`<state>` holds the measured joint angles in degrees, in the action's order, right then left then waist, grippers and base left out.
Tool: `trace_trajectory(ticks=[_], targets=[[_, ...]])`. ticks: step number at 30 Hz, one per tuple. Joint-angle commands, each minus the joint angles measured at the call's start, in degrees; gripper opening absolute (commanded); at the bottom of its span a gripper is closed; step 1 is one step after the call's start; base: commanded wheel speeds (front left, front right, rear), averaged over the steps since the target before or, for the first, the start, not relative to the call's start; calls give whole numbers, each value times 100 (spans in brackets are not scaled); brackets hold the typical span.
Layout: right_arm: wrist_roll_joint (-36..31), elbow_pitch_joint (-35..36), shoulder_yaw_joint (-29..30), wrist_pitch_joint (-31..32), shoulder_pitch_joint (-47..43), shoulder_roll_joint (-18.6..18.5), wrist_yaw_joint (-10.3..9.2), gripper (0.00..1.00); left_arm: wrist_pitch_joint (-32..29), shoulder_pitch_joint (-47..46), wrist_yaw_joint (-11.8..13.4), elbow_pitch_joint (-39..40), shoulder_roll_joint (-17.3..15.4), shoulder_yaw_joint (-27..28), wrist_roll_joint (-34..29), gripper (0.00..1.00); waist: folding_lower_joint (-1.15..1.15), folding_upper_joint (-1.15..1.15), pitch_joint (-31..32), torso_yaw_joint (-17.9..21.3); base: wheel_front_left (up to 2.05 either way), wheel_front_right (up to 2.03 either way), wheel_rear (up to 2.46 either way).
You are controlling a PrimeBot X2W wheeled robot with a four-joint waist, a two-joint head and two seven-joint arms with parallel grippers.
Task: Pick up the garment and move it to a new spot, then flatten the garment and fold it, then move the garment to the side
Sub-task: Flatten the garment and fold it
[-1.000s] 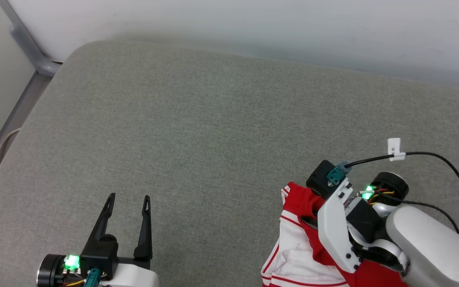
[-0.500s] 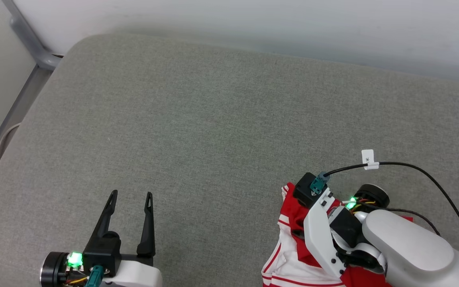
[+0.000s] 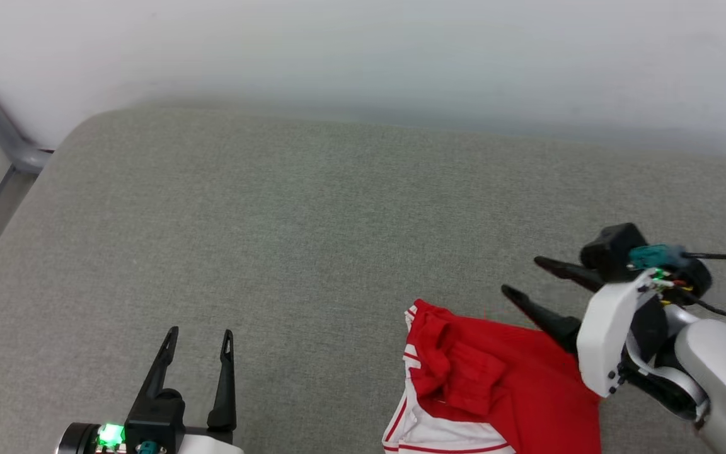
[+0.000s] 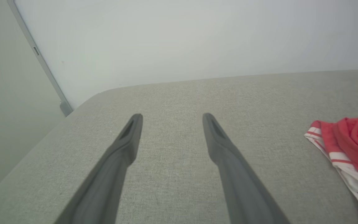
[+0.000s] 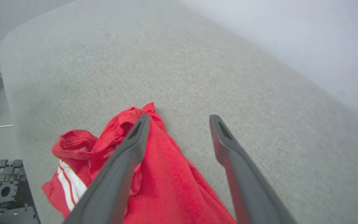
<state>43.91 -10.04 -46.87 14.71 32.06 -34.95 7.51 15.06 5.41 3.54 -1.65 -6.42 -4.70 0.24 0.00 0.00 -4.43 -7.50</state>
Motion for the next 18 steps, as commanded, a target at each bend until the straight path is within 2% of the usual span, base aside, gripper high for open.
trace_trajectory(ticks=[1,5,9,13,18], targets=[[-213,-21,299,-271,-244,9,-5,100,14,37,20,16,-26,41,5,100,0,0,120,163,0,0,0],[-814,-75,1197,-988,-745,161,-5,100,14,110,62,18,-37,69,15,100,0,0,232,322,0,0,0],[-1562,-104,2183,-1687,-1295,529,-5,100,13,151,70,39,-56,90,31,100,0,0,329,448,0,0,0],[-2391,56,3074,-2250,-1861,1001,-6,100,13,229,78,36,-82,131,45,100,0,0,424,531,0,0,0],[-3128,413,4064,-2668,-2562,1718,-6,100,13,261,91,90,-81,145,35,100,0,0,490,557,0,0,0]])
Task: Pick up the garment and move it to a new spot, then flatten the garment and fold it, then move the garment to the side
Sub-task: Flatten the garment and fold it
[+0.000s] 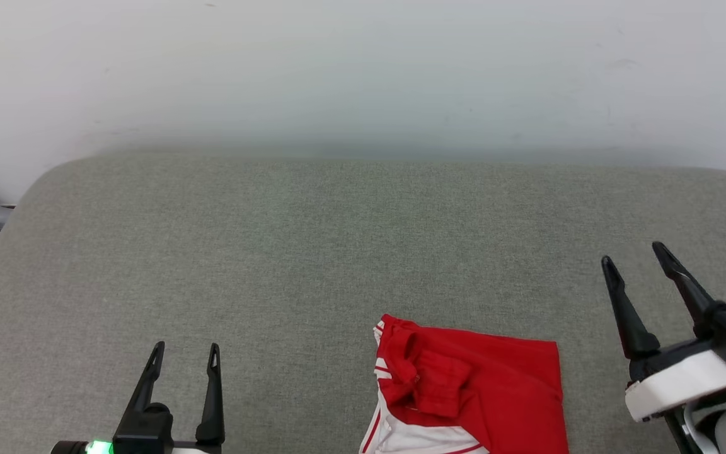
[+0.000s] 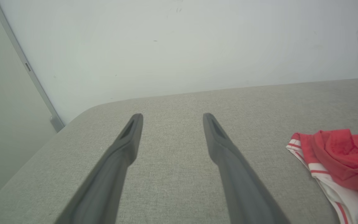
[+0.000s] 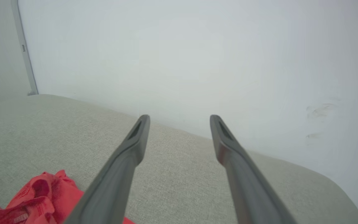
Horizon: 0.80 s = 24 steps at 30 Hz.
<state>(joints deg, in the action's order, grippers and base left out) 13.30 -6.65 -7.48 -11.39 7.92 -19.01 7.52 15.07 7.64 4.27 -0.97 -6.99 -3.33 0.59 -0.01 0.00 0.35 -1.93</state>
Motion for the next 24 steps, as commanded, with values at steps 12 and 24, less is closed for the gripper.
trace_trajectory(ticks=[12,24], targets=[[-482,797,880,-284,-1545,1314,-6,100,12,142,-27,88,-8,-53,23,100,1,0,117,-66,0,0,0],[-468,781,1039,-361,-1918,1560,-6,100,12,204,-51,49,-9,-52,39,100,1,0,142,-101,0,0,0]])
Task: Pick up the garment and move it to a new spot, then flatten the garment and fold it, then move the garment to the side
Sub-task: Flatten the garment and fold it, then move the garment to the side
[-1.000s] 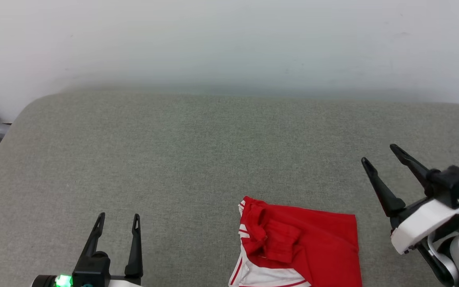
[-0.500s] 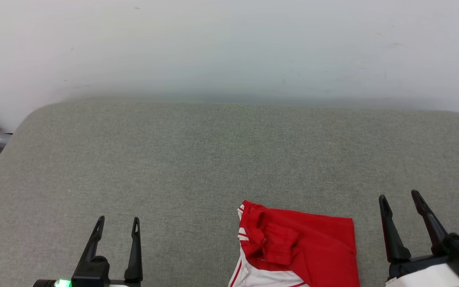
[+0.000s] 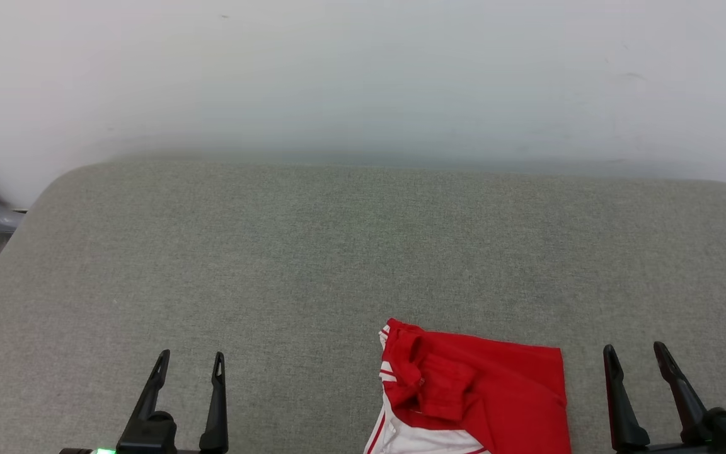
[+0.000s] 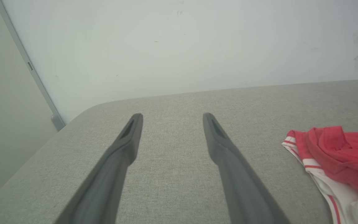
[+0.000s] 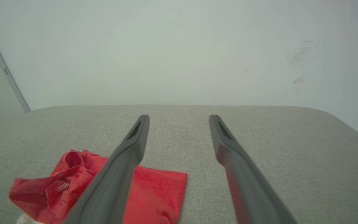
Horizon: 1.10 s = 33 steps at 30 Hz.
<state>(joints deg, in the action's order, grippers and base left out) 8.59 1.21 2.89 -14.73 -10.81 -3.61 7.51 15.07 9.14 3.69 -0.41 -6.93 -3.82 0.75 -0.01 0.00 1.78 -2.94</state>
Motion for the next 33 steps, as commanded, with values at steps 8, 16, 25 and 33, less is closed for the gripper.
trace_trajectory(ticks=[8,16,25,33], targets=[[-111,-67,-3,-34,-37,60,-5,100,12,20,-8,-39,-20,2,19,100,1,0,3,-11,0,0,0],[-116,106,105,93,400,-130,-6,100,12,-23,-21,-43,26,-31,29,100,1,0,-48,-53,0,0,0],[521,538,-283,1658,1750,-1211,-5,100,12,-99,-35,-50,41,-29,23,100,1,0,-154,-62,0,0,0],[1576,435,-1318,4195,2397,-2122,-5,100,12,-181,-45,-64,69,-49,20,100,1,0,-249,-102,0,0,0]])
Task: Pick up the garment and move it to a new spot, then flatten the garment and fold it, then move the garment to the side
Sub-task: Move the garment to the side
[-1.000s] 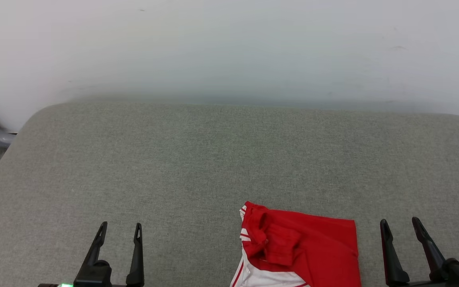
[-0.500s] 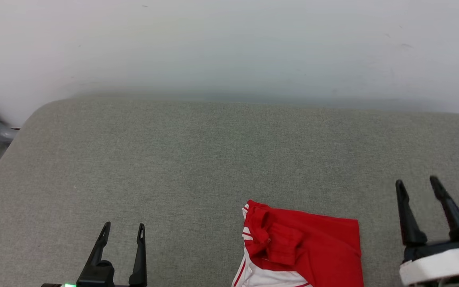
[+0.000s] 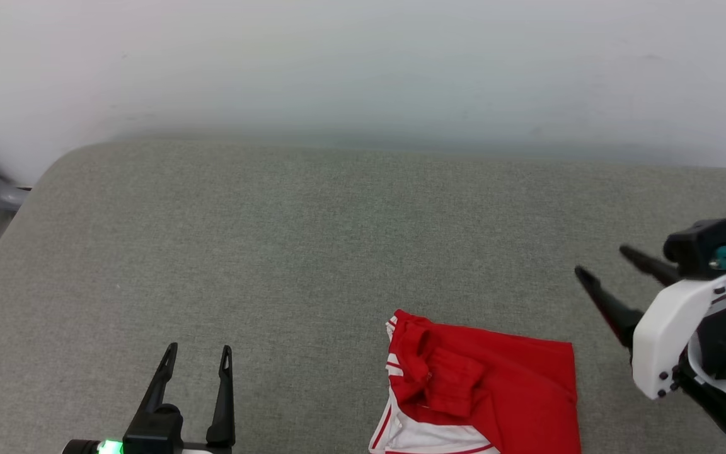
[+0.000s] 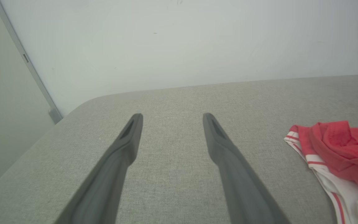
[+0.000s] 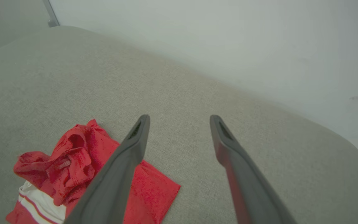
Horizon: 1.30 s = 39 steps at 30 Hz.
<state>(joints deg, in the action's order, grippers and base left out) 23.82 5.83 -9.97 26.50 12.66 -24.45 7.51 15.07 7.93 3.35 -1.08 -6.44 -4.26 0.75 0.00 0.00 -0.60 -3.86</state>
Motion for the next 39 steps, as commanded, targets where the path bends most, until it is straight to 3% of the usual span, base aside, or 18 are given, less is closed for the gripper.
trace_trajectory(ticks=[1,8,13,22,33,34,35,39], targets=[[167,-73,-138,361,60,-111,-5,100,12,-74,-8,2,24,-3,19,100,0,0,-23,-15,0,0,0],[957,-385,-580,2007,-199,-434,-5,100,12,-136,-26,1,44,-9,29,100,0,0,-125,-98,0,0,0],[1288,-531,-640,2639,-350,-532,-5,100,12,-243,-57,24,63,-41,27,100,0,0,-322,-204,0,0,0],[1291,-1045,-860,2636,-533,-378,-5,100,12,-476,-76,9,114,-87,39,100,0,0,-742,-411,0,0,0],[1214,-1696,-1690,2111,-744,-315,-1,100,12,-616,-84,-28,161,-98,26,100,0,0,-920,-444,0,0,0],[1205,-1698,-1701,1983,-691,-310,3,32,12,-621,-79,-36,163,-93,25,100,0,0,-922,-439,0,0,0],[1211,-1696,-1757,1920,-642,-327,3,0,12,-629,-83,-43,165,-91,23,100,0,0,-918,-436,0,0,0],[1255,-1678,-1819,1643,-436,-442,-5,0,12,-601,-72,-63,169,-70,16,100,0,0,-866,-396,0,0,0]])
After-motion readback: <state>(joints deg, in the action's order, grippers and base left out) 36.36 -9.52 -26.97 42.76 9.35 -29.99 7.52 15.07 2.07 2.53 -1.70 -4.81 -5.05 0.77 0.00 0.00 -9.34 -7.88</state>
